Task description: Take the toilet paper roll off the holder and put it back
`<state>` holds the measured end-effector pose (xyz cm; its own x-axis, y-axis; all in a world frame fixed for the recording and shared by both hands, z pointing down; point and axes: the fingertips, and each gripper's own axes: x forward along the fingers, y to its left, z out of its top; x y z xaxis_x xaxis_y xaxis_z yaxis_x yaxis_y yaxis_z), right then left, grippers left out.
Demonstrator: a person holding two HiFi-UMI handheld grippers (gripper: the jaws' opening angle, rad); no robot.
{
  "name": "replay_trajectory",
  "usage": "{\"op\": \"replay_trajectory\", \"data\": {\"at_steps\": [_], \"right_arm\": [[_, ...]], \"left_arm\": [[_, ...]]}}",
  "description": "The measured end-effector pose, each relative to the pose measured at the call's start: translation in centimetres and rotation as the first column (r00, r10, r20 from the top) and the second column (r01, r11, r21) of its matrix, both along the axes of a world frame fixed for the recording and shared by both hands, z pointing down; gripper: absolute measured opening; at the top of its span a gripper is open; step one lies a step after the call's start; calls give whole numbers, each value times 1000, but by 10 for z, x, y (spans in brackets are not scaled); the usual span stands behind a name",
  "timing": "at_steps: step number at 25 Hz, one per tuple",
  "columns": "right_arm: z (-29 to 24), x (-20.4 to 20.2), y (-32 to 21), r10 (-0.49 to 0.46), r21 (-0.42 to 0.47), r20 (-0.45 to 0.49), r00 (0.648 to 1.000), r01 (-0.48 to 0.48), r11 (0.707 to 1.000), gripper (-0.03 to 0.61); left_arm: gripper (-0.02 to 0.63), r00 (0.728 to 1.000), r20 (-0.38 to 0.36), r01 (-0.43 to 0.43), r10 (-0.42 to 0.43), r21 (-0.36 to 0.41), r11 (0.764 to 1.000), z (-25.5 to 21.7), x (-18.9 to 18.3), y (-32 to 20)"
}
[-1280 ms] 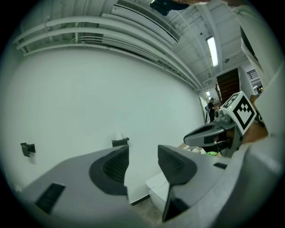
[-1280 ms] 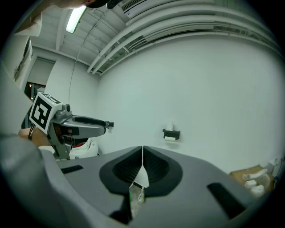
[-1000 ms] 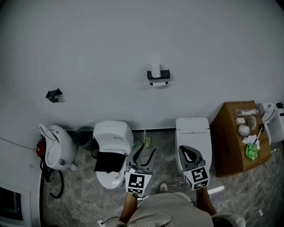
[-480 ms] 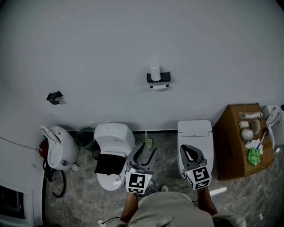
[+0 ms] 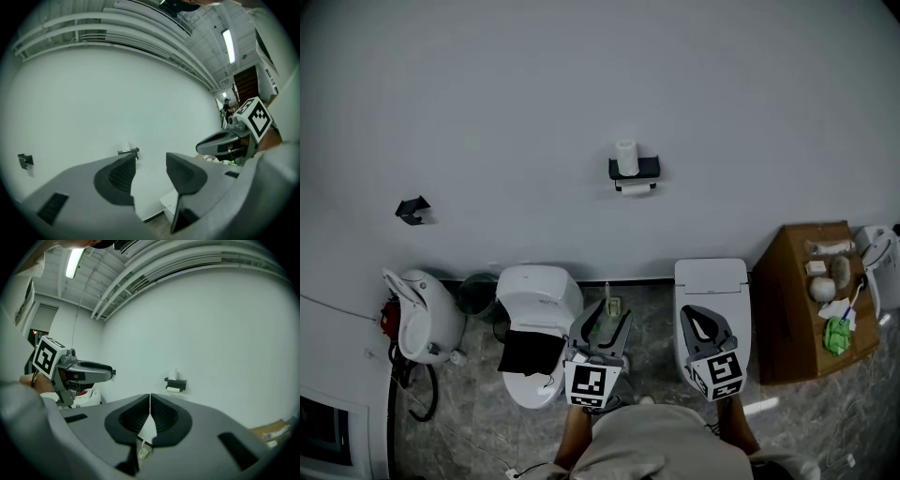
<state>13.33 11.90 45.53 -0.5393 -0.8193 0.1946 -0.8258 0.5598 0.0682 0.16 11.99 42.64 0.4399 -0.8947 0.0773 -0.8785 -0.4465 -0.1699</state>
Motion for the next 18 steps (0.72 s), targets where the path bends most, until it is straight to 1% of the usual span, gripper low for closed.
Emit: {"op": "replay_trajectory", "data": {"at_steps": [9,18], "right_arm": [[5,-12,-21,-3,-3,-10,1000,3,1000,0],[3,-31,-63,6,4,-14,1000,-6,1000,0]], "left_arm": [[212,1000,-6,-1,1,4,1000,3,-12,-23],[212,1000,-5,-25,25,8,1000,3,-26,-66]]}}
